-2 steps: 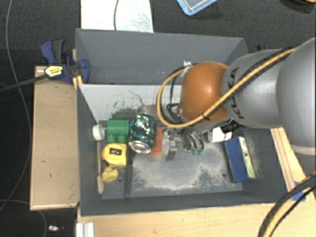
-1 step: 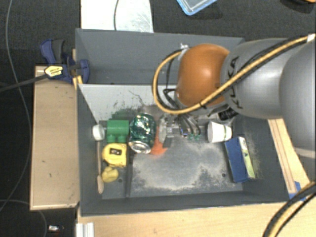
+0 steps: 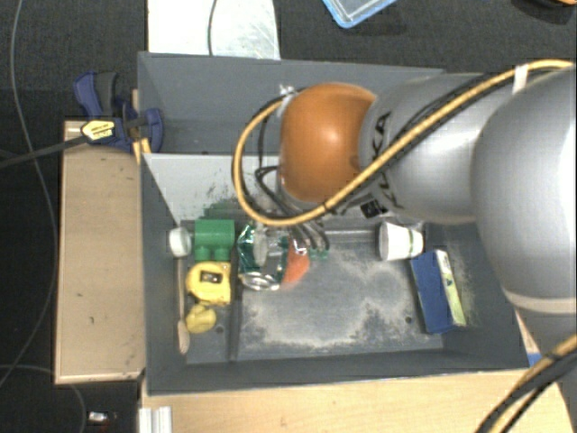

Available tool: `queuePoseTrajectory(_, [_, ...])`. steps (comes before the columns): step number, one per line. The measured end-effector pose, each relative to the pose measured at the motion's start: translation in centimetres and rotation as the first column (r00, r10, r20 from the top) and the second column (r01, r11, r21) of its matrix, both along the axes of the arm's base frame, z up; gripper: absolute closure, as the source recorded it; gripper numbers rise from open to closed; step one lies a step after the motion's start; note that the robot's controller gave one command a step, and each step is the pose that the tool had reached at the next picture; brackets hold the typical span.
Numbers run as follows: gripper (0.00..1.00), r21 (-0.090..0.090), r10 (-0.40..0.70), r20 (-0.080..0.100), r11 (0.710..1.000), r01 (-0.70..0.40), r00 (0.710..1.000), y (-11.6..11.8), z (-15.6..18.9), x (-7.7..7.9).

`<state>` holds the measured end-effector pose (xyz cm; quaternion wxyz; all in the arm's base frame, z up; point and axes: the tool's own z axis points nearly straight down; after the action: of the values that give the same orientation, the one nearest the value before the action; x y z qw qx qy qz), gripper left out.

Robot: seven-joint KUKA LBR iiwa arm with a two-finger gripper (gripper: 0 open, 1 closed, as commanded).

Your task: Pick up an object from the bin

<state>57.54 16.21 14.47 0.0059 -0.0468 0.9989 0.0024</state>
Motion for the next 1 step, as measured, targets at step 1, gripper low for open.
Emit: queuePoseTrajectory(1, [1.00,-0.002,-0.079,0.000,0.997,0.079,0.997,-3.94,1.37,0.14])
